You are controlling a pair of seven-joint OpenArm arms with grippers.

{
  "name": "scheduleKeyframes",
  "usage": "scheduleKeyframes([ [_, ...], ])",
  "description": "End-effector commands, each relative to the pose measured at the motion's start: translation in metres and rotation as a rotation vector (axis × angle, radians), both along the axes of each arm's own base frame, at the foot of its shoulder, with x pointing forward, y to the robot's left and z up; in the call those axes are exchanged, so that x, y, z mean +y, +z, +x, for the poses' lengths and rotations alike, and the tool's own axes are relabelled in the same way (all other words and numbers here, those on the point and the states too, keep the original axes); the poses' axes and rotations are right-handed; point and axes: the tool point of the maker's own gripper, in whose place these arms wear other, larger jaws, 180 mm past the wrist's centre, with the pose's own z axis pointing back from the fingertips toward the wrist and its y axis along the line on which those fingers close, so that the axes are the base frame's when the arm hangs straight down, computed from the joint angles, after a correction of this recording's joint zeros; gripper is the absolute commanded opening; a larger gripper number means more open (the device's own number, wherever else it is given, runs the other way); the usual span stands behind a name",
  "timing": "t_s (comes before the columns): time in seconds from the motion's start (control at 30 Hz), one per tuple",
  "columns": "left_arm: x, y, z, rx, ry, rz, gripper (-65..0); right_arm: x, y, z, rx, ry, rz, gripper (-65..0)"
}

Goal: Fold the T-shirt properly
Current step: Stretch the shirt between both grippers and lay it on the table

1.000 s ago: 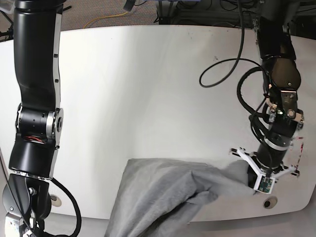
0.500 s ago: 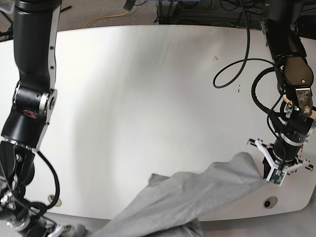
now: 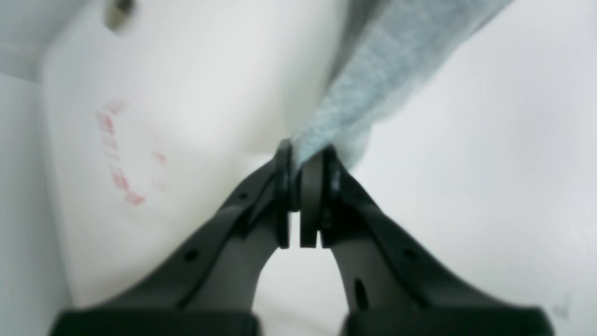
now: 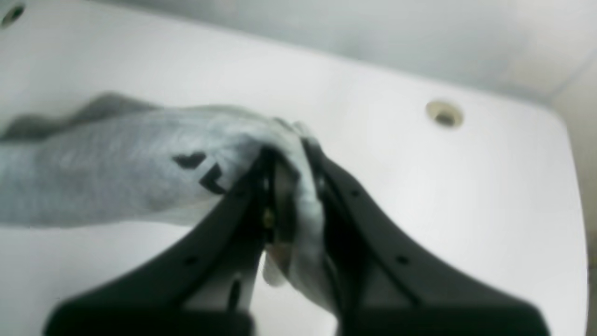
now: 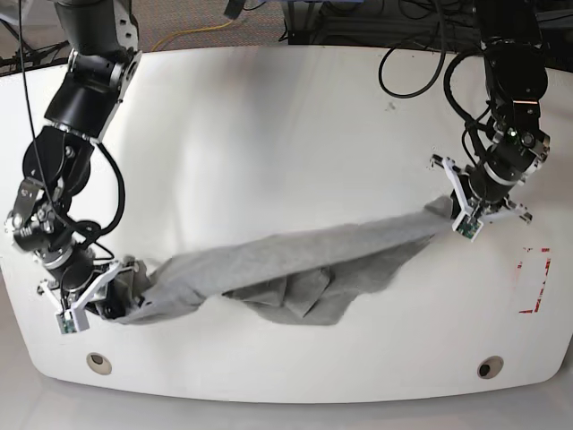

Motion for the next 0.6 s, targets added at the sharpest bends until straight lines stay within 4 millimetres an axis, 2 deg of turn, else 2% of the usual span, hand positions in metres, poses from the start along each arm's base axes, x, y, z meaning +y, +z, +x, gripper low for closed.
scheduleKeyframes([
  [0.0,0.009,-0.009,-0.023,0.026,0.015,0.024,-65.0,-0.009,0.011,-0.014,-0.060,-0.017,0.009,-65.0],
  [0.17,0.028,-0.036,-0.060,0.124,0.068,0.034,-65.0,-0.011,-0.046,-0.062,0.060,-0.024,0.143,-65.0],
  [0.3,0.037,-0.052,-0.086,0.190,0.093,0.042,-65.0,-0.014,-0.079,-0.099,0.141,-0.041,0.222,-65.0],
  [0.57,0.060,-0.066,-0.120,0.263,0.153,0.064,-65.0,-0.007,-0.124,-0.159,0.283,-0.042,0.324,-65.0],
])
